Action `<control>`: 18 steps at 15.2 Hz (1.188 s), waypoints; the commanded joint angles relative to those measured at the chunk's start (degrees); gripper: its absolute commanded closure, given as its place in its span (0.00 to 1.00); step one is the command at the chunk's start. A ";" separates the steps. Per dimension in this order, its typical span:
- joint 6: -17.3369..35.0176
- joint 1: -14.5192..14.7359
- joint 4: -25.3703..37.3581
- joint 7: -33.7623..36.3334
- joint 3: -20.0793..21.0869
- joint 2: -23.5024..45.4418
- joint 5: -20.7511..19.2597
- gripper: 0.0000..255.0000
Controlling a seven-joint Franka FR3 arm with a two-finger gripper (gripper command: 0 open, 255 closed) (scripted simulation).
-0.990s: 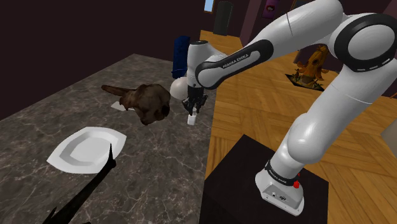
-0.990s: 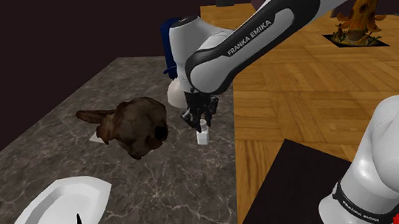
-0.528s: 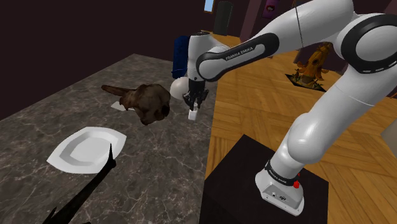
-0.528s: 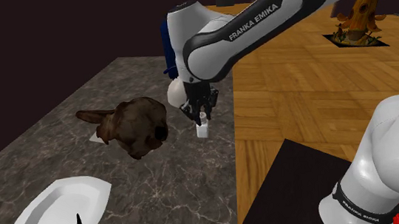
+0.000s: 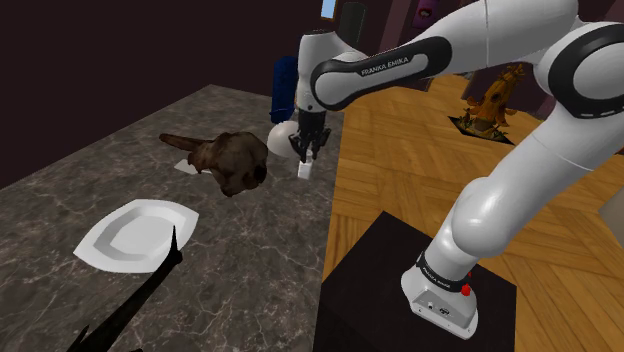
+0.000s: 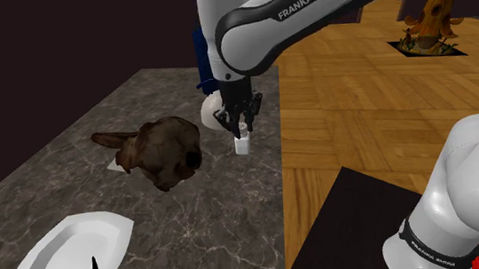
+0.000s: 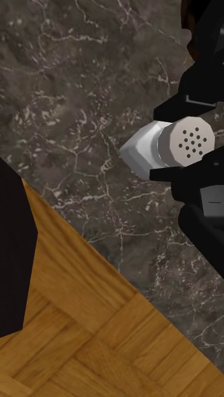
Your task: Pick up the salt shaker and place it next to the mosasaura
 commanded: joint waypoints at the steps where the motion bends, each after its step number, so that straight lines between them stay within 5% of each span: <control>1: -1.57 0.03 1.09 -0.15 -0.01 -0.48 0.12 1.00; 18: -14.69 0.04 11.97 -1.49 -0.22 -2.80 0.69 1.00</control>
